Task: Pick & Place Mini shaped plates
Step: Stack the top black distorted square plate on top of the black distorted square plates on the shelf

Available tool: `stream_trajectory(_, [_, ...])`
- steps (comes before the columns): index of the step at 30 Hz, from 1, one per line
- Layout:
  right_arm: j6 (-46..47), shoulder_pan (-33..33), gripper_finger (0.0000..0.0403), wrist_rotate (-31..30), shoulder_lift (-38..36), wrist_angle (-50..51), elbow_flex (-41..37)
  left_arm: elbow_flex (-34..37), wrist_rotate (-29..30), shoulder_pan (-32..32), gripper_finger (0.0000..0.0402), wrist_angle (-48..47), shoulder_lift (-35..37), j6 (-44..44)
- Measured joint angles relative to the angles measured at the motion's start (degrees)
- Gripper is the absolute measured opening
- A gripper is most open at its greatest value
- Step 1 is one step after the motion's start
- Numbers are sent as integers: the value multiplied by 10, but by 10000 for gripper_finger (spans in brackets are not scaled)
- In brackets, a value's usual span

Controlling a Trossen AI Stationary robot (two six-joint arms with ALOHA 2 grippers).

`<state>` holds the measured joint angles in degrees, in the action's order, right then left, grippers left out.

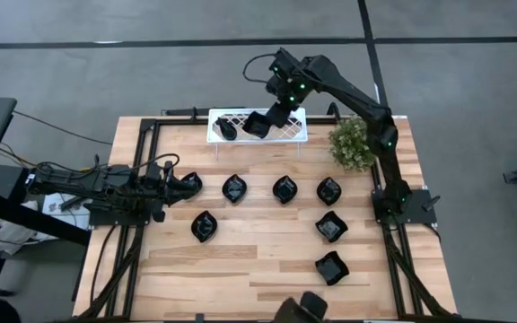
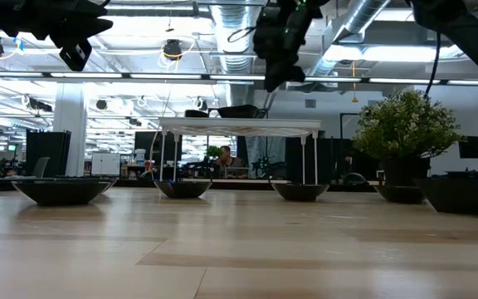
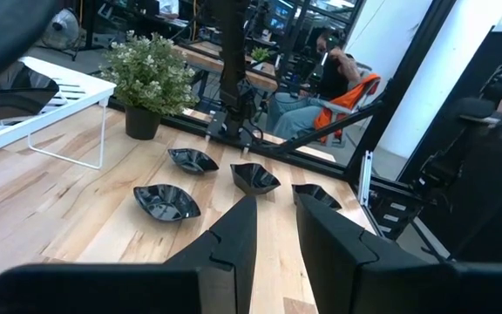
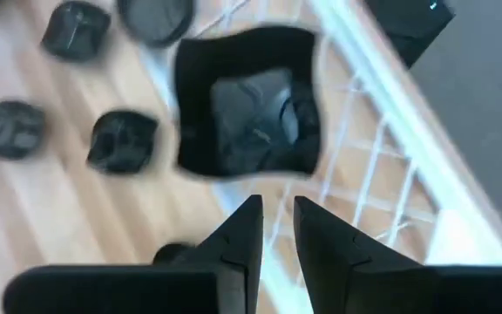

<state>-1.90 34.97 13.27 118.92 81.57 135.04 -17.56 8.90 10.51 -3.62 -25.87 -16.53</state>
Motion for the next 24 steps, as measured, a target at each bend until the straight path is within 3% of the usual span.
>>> stream_trajectory(11, [12,-84,63,0,-91,84,-11,0,0,0,86,-3,0,0])
stream_trajectory(24, [214,-246,63,-12,-164,85,-16,0,0,0,86,-3,0,0])
